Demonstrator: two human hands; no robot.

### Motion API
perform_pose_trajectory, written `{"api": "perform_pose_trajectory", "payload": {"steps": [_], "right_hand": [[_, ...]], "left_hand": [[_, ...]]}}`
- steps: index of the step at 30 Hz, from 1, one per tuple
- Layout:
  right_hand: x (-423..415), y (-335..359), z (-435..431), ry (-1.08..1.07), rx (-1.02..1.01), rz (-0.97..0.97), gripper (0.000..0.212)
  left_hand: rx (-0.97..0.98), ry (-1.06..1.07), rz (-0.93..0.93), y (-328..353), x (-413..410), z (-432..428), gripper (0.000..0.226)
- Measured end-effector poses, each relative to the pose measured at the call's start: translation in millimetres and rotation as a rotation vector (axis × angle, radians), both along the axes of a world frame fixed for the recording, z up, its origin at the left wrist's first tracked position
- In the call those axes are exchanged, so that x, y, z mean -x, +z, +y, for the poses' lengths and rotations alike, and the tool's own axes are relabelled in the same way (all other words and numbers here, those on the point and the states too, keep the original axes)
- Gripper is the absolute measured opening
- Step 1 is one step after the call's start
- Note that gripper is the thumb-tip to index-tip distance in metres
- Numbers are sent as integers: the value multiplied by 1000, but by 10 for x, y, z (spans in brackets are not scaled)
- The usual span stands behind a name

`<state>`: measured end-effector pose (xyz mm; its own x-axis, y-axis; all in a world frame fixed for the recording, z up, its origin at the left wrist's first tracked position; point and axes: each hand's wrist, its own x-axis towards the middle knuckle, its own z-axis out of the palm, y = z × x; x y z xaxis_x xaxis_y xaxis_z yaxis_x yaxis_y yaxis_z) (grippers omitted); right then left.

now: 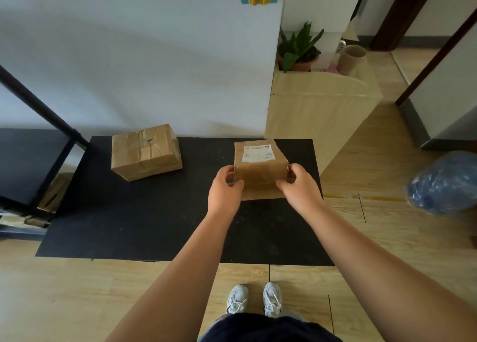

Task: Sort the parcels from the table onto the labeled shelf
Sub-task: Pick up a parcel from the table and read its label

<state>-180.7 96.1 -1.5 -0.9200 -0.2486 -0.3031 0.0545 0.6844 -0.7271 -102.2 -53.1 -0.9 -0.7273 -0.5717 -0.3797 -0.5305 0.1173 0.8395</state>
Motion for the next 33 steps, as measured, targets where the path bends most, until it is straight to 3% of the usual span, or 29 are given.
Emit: {"api": "perform_pose_trajectory", "payload": {"steps": [7,11,17,21,25,29,33], "right_hand": [[-177,-188,71,-35,-4,-179,42],[-251,-242,100,0,53,-290,60],[-350,-368,180,85,-84,-356,53],[-340,-392,213,105,-177,-262,49],[-285,-340,168,82,-318,27,54],[-212,-290,151,292,-412,282,61],[-95,-282,91,538,-583,291,72]], "left_hand": [[-103,30,-119,-208,-67,61,44],[-189,58,-170,-284,-107,93,48],[-28,-118,-278,-513,-311,118,52],[24,-166,-271,-572,-361,96,53],[143,-273,-301,-578,-290,29,54],[185,-376,-301,-565,-226,-27,51],[296,-427,-254,-548,-186,19,49]]}}
